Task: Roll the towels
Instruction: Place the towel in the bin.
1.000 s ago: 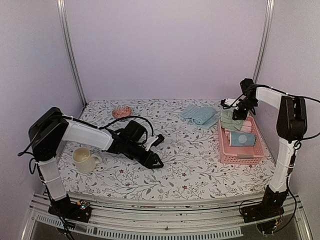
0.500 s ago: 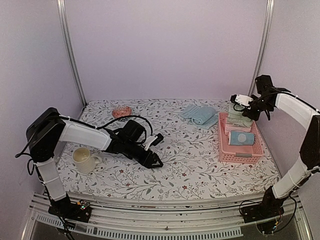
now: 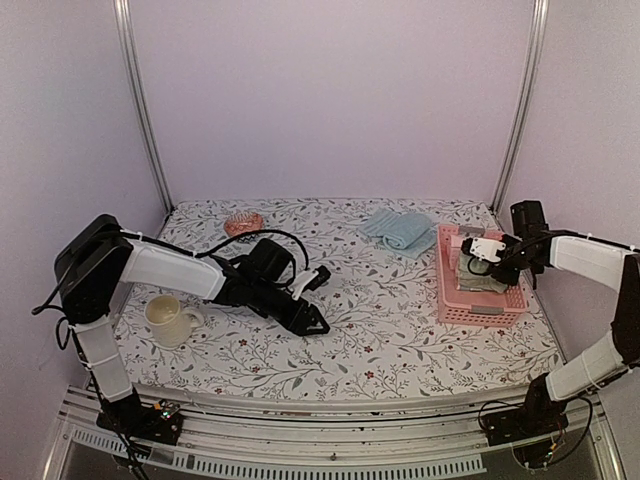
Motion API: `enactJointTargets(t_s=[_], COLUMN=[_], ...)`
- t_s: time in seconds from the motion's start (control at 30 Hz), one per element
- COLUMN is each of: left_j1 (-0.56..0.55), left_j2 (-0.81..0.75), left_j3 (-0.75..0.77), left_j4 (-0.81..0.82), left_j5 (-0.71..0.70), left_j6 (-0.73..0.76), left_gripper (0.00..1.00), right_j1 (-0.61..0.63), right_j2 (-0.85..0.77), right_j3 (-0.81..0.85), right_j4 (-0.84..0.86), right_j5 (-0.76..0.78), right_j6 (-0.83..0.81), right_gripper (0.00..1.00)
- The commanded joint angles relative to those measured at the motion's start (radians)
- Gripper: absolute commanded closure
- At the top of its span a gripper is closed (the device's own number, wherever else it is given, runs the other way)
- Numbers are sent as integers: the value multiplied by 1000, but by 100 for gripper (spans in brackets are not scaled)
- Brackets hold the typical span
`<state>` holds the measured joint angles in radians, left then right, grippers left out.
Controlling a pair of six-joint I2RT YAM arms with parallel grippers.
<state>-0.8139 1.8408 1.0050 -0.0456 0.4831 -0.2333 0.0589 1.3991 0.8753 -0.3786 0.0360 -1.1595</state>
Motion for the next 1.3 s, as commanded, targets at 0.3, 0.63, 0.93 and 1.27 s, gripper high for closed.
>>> enactJointTargets(t_s=[0.3, 0.63, 0.93, 1.27], left_j1=[-12, -12, -12, -12], left_j2=[14, 27, 15, 19], left_j3=[-1, 3, -17, -19], left_j4=[2, 15, 15, 22], left_j5=[0, 8, 0, 8], left_j6=[13, 12, 12, 10], left_gripper=[48, 48, 48, 48], right_j1=[5, 5, 5, -29], right_j2=[-119, -108, -12, 254], right_j3=[-16, -37, 55, 254], right_j4=[30, -96, -347, -673], right_j5=[-25, -59, -214, -307], right_j6=[-32, -63, -72, -62], right_gripper=[97, 97, 97, 97])
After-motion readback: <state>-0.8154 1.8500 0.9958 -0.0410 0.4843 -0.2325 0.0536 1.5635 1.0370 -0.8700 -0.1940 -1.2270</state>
